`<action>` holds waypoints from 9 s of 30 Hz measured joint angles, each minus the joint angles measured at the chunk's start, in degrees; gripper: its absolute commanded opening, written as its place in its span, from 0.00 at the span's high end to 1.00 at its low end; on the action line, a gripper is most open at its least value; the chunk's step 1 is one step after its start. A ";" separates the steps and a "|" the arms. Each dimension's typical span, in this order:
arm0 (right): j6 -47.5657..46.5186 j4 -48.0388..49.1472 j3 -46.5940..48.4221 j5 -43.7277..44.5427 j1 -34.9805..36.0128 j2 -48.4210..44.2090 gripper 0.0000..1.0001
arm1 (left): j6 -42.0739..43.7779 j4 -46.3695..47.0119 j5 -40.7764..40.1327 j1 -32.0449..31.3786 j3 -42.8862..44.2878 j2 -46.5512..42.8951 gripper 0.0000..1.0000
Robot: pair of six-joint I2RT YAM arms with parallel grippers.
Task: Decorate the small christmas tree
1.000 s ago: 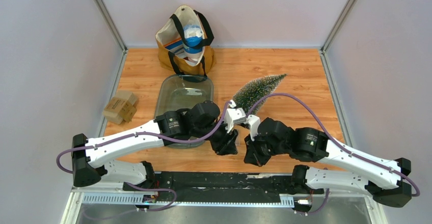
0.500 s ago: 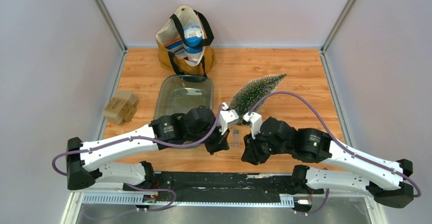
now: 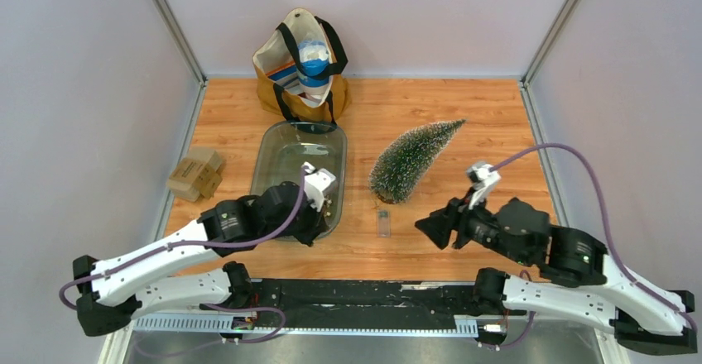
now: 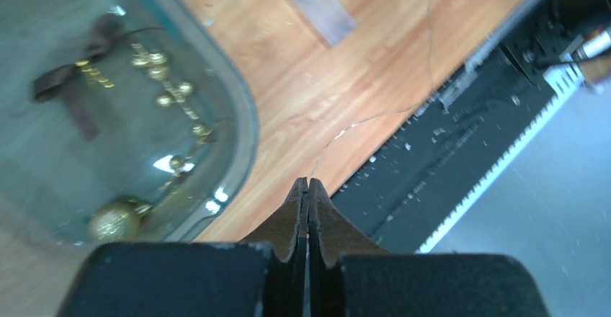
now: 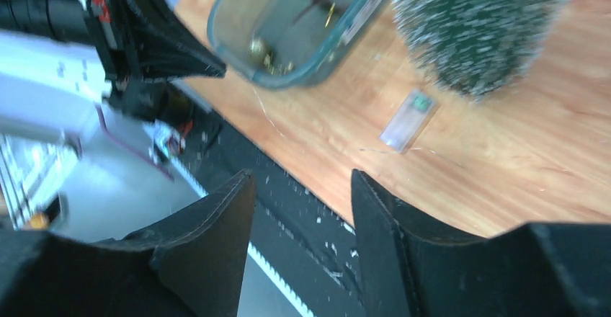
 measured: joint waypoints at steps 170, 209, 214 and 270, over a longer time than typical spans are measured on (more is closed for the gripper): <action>4.55 80.67 -26.47 -22.45 -60.96 21.27 0.92 | 14.12 14.01 14.05 10.47 40.41 32.79 0.18; -8.22 51.43 -16.37 -24.50 -66.10 13.22 0.39 | 16.52 15.10 -9.51 4.66 40.59 38.82 0.17; -7.54 45.68 -16.92 -29.33 -71.80 18.47 0.23 | 17.11 14.49 -9.44 4.66 41.11 38.84 0.17; -4.68 96.85 -35.39 -36.70 -66.12 36.26 1.00 | 18.10 10.19 -6.69 4.66 46.69 42.75 0.17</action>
